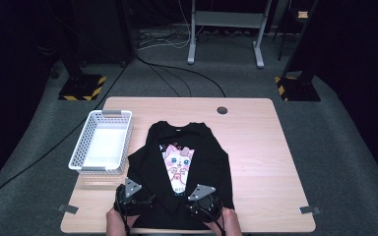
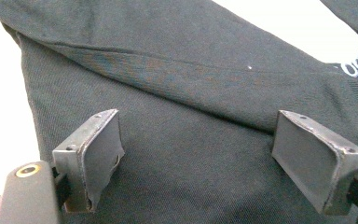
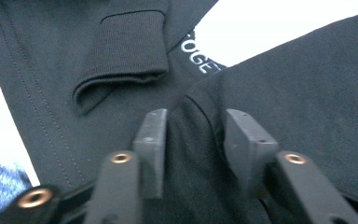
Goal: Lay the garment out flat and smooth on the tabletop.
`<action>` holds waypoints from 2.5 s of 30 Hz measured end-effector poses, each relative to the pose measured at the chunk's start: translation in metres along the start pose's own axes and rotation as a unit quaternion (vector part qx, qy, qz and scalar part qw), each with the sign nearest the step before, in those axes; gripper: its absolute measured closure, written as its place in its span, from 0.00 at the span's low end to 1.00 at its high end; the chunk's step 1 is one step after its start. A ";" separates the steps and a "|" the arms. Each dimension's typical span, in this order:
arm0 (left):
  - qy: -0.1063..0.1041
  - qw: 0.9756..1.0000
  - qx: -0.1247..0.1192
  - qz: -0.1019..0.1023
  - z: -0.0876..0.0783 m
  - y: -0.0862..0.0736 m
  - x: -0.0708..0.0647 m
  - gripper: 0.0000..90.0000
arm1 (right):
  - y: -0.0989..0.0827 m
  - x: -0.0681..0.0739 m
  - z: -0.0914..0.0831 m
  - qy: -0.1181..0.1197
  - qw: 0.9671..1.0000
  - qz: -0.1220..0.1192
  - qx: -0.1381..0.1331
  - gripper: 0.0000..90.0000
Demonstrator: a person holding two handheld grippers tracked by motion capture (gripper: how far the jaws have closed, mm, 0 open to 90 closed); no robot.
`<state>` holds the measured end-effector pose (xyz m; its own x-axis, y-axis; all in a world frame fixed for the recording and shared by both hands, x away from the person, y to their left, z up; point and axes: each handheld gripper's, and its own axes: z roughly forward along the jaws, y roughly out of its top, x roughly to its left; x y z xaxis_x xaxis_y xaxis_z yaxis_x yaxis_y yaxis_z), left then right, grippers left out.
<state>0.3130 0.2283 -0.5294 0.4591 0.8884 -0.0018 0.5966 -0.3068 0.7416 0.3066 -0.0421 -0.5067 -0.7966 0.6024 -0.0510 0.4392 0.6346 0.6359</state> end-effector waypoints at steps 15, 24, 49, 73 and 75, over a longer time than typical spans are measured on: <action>0.000 1.000 -0.001 -0.003 0.000 0.000 0.000 0.18 | -0.003 -0.014 -0.019 -0.042 0.997 0.024 -0.067 0.92; 0.001 1.000 -0.001 -0.003 0.000 0.000 0.000 0.18 | -0.011 -0.037 -0.039 -0.053 0.991 0.064 -0.105 0.92; 0.001 1.000 0.000 -0.002 0.001 0.000 0.000 0.17 | -0.028 -0.071 -0.074 -0.091 0.978 0.118 -0.145 0.92; 0.001 1.000 0.001 -0.002 0.001 0.001 0.000 0.17 | -0.054 -0.095 -0.098 -0.131 0.963 0.164 -0.169 0.92; 0.001 1.000 0.001 -0.002 0.001 0.001 0.000 0.17 | -0.056 -0.097 -0.101 -0.132 0.961 0.169 -0.172 0.92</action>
<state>0.3137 0.2278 -0.5294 0.4553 0.8903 -0.0035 0.5992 -0.3036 0.7408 0.3180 -0.1849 -0.4596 -0.4793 0.8769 0.0373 0.4539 0.2113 0.8656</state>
